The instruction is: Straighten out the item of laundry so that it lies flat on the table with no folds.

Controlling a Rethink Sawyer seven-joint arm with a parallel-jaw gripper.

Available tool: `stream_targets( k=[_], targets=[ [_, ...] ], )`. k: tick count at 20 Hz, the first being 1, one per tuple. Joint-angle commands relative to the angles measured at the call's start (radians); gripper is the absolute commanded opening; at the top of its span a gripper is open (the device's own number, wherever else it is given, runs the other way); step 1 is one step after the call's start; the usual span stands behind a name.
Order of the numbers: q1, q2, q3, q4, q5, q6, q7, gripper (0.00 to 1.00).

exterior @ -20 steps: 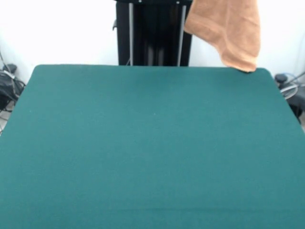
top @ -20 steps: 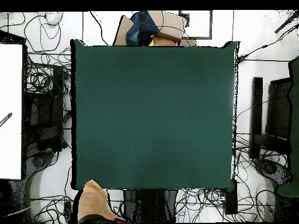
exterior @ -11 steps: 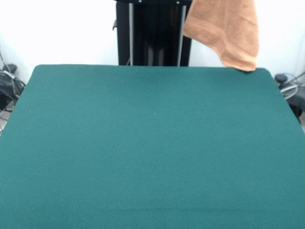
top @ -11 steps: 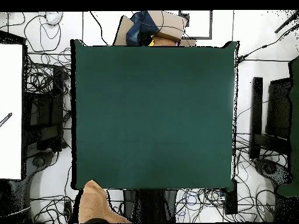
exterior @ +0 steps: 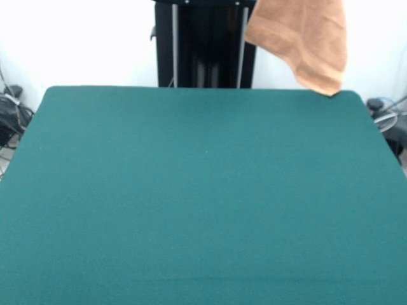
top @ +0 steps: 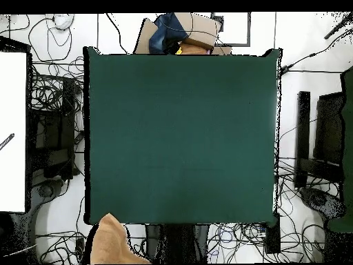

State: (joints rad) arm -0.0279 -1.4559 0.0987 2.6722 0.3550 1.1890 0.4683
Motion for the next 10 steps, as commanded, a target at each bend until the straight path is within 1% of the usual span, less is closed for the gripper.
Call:
stream_targets(
  k=[1, 4, 6, 10],
  targets=[
    [0.044, -0.298, -0.268, 0.262, -0.021, 0.199, 0.286, 0.0],
    [0.035, -0.279, -0.282, 0.283, -0.052, 0.155, 0.264, 0.0],
    [0.038, -0.3, -0.299, 0.288, -0.074, 0.168, 0.262, 0.0],
    [0.057, -0.336, -0.324, 0.288, -0.088, 0.206, 0.273, 0.0]
  ],
)
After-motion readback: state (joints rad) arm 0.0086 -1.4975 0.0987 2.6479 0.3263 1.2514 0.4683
